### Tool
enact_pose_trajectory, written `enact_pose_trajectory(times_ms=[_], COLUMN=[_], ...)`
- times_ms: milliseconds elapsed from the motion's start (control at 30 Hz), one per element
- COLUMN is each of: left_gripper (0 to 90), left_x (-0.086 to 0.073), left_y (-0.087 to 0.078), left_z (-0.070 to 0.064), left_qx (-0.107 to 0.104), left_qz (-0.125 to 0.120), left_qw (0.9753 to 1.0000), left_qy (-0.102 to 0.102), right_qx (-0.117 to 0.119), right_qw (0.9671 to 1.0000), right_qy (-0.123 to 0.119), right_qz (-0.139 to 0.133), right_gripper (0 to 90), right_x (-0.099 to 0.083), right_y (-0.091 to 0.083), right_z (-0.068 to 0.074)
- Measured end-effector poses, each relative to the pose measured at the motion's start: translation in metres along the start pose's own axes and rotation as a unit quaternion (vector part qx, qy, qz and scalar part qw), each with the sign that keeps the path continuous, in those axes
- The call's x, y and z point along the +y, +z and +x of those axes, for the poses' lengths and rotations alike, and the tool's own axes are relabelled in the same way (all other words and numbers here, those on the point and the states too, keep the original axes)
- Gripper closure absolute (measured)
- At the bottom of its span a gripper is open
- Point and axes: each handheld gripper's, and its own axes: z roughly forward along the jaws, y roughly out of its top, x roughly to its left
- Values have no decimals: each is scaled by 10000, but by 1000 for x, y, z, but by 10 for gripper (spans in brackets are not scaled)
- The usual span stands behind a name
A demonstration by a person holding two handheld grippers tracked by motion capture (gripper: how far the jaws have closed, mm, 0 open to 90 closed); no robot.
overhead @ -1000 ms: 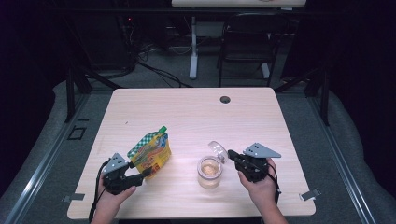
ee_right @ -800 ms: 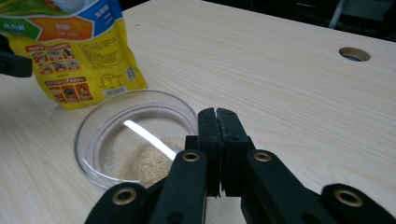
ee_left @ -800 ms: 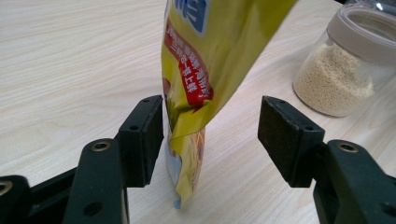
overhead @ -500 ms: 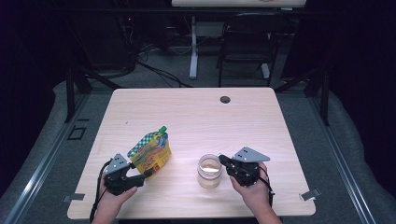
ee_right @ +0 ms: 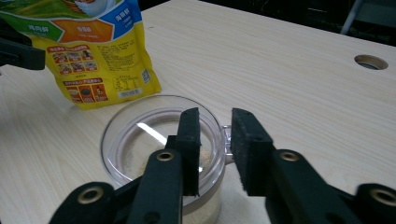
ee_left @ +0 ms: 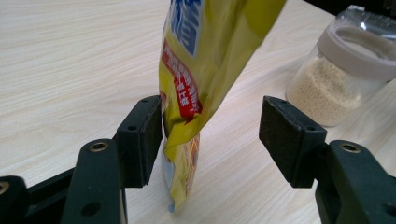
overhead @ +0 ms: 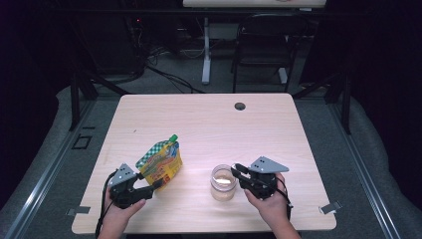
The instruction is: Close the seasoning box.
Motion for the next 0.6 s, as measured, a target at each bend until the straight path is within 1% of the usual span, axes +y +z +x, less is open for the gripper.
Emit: enact_pose_trajectory(times_ms=[67,100,133,167,233,300,367,433,467,533,600], left_gripper=[398,397,395,395,394,393,392,393,393,394,393], left_x=[0,0,0,-1,-1,-1,-1,-3,-3,-5,-6], left_y=[-2,-3,-5,-6,-10,-13,-17,-20,-21,-25,-27], left_z=[0,0,0,0,2,3,3,3,3,3,4], left_qx=[2,9,35,37,55,39,54,54,56,52,35], left_qz=[0,39,83,92,141,143,200,217,228,215,220], left_qw=[10000,10000,10000,9999,9999,9999,9997,9996,9996,9997,9997], left_qy=[-44,-25,39,45,61,73,124,147,158,122,88], right_qx=[30,59,78,76,51,-8,-24,24,35,8,35], right_qw=[10000,9999,9999,9998,9998,9997,9995,9995,9994,9996,9996], right_qy=[27,84,125,169,204,219,274,313,288,229,201], right_qz=[-38,-61,-84,-98,12,66,128,101,165,186,213], right_gripper=[680,659,629,599,530,484,473,441,432,415,397], right_x=[1,2,3,4,5,6,6,7,7,6,4], right_y=[-1,-1,-1,-1,1,4,7,8,7,7,6], right_z=[0,-1,-1,-2,-3,-4,-4,-4,-3,-3,-2])
